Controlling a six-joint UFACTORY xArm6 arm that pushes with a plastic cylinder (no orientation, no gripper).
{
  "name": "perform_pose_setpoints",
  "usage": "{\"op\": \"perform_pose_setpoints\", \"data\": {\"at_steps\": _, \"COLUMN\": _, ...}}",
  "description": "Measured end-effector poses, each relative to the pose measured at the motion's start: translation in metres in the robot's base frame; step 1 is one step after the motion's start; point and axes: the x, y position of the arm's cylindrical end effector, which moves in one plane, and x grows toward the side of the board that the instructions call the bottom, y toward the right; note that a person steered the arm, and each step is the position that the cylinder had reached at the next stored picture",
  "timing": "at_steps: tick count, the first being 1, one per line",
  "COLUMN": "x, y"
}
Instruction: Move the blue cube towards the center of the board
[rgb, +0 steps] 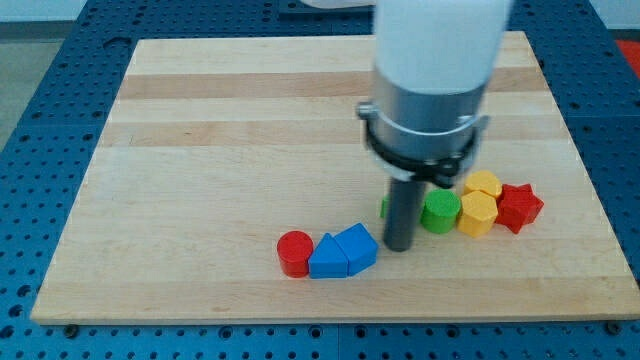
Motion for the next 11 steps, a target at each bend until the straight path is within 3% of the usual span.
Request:
{"op": "perform_pose_setpoints", "data": {"at_steps": 2, "x": 0.025, "y": 0.016}}
{"op": "perform_pose_setpoints", "data": {"at_steps": 3, "x": 0.029, "y": -0.022}}
{"op": "perform_pose_setpoints", "data": {"at_steps": 4, "x": 0.010, "y": -0.068}}
{"op": "perform_pose_setpoints", "data": {"at_steps": 6, "x": -0.066, "y": -0.143}}
{"op": "perform_pose_setpoints", "data": {"at_steps": 7, "x": -0.090, "y": -0.162}}
{"op": "perform_pose_setpoints", "data": {"at_steps": 9, "x": -0.068, "y": -0.196}}
{"op": "perform_pose_setpoints", "data": {"at_steps": 10, "x": -0.086, "y": -0.219}}
{"op": "perform_pose_setpoints", "data": {"at_steps": 11, "x": -0.142, "y": -0.197}}
